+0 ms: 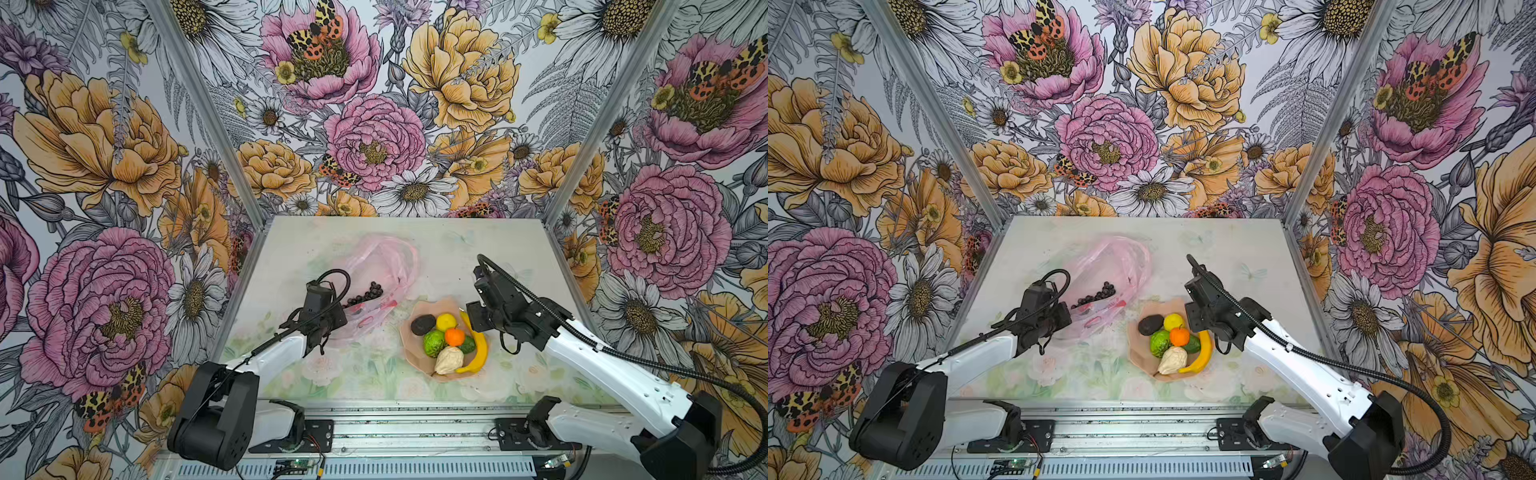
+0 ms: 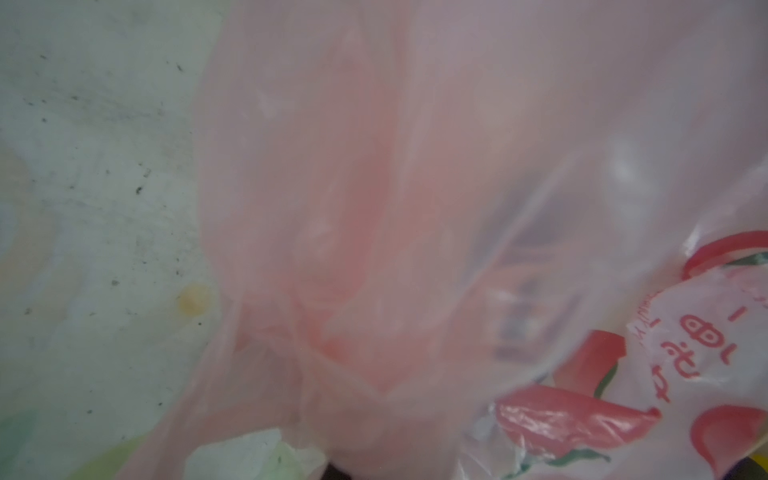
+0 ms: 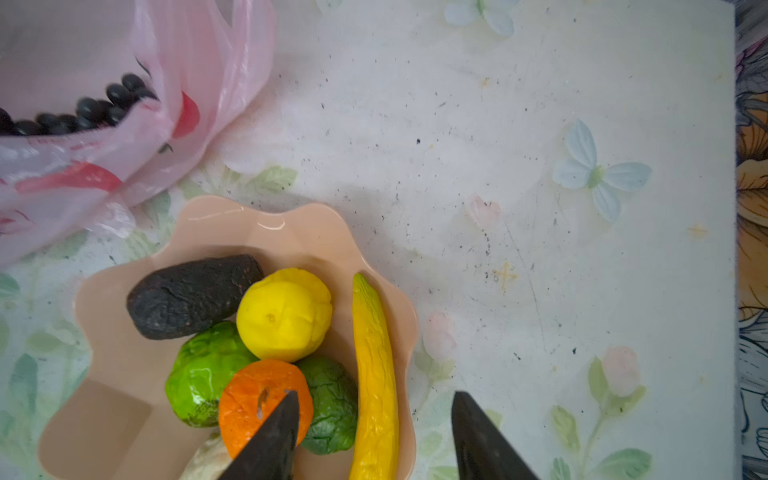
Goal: Take the fake fruits out of the plastic bag
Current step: 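Raise the right gripper and move it back toward the bag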
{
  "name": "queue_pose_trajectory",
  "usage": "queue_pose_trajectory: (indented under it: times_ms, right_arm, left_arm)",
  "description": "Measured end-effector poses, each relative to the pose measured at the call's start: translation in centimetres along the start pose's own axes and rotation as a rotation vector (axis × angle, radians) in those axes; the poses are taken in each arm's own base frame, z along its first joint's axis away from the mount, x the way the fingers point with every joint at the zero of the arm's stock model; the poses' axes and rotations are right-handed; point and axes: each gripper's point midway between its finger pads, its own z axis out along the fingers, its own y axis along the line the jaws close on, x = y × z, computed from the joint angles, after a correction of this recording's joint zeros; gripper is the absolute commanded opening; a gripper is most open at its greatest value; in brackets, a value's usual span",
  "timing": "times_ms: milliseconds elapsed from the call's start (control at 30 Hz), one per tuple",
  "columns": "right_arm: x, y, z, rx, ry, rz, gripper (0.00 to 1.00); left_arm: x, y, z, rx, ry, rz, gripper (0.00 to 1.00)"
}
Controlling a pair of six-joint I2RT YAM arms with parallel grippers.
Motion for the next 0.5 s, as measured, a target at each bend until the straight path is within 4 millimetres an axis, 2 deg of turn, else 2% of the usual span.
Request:
queue_pose_trajectory:
  times_ms: [100,200,300,500]
  right_arm:
    - [-3.1,1.2,-1.9,-0.034,-0.08,0.022,0.6]
    - [-5.7,4.4,-2.2,-0.091,-0.12,0.016,0.59]
    - [-7.3,8.7,-0.2,-0.149,-0.111,0.007,0.59]
    - [-7.4,16.7,5.9,-0.213,-0.008,-0.026,0.59]
  left_arm:
    - [1.0,-0.8,0.0,0.013,0.023,0.026,0.0]
    - [1.5,-0.8,0.3,0.008,0.04,0.024,0.0]
    - [2.3,-0.5,0.9,-0.01,0.07,0.016,0.0]
    - [2.8,-0.7,1.3,-0.008,0.082,-0.001,0.0]
